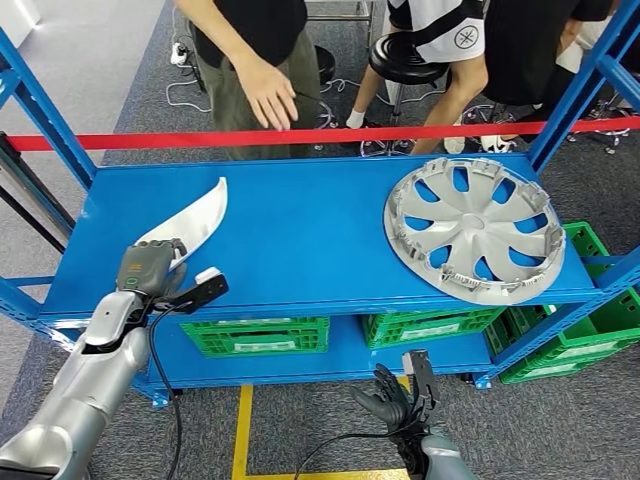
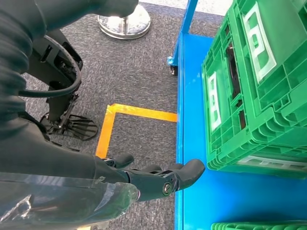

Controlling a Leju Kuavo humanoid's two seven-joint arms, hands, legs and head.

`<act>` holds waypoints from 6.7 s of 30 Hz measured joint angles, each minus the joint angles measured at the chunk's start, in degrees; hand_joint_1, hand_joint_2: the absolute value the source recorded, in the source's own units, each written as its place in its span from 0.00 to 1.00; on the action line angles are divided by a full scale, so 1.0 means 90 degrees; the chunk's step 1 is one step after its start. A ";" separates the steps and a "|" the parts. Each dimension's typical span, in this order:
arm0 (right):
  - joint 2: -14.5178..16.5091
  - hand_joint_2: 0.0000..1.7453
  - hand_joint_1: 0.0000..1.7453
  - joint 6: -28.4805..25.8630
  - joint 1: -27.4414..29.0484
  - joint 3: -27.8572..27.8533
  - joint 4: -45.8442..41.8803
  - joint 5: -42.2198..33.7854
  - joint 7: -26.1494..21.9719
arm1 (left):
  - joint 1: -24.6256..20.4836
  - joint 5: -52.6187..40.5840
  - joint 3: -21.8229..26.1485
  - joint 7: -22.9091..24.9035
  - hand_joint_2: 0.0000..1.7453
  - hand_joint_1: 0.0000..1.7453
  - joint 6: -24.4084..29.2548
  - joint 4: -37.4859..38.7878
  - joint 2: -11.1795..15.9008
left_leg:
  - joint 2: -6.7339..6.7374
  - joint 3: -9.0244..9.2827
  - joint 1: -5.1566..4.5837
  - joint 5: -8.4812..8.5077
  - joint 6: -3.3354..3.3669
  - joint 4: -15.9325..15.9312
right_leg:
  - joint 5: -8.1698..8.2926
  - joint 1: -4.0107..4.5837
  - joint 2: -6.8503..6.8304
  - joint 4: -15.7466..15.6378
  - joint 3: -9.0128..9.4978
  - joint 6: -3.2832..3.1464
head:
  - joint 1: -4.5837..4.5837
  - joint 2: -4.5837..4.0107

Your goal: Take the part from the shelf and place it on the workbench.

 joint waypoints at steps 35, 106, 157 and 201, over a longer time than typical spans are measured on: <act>-0.0012 1.00 0.00 -0.0386 0.0110 -0.0024 -0.0012 -0.0258 -0.0313 | 0.4080 0.1138 0.0417 -0.0694 1.00 1.00 0.1174 -0.6770 0.0125 | -0.0003 0.0115 0.0044 0.0015 -0.0007 -0.0092 | 0.0014 -0.0154 0.0028 0.0163 -0.0064 0.0225 | 0.0038 0.0000; -0.0056 1.00 0.00 -0.0588 0.0167 0.0114 -0.0083 0.0347 -0.0702 | 0.4086 0.2101 0.0516 -0.0649 1.00 1.00 0.1515 -0.6157 -0.0226 | 0.0046 -0.0466 -0.0094 -0.1042 -0.0148 0.1621 | 0.0348 0.0004 -0.0053 -0.0229 -0.0152 -0.0233 | 0.0086 0.0000; -0.0080 1.00 0.00 -0.0423 0.0357 0.0138 -0.0081 0.0107 -0.0856 | 0.3798 0.2327 0.0968 -0.1012 1.00 1.00 0.1481 -0.5448 -0.0497 | 0.0078 0.0049 -0.0122 0.0152 0.0129 -0.0211 | -0.0144 0.0021 -0.0038 0.0089 0.0321 0.0003 | 0.0096 0.0000; -0.0131 1.00 0.00 -0.0067 0.0332 -0.0081 -0.0082 -0.0277 -0.0836 | 0.3760 0.3300 0.1264 -0.1619 1.00 1.00 0.0390 -0.5121 -0.0654 | -0.0042 -0.0052 -0.0098 -0.0184 -0.0005 0.0671 | 0.0132 0.0119 0.0450 -0.0186 0.0073 -0.0319 | 0.0123 0.0000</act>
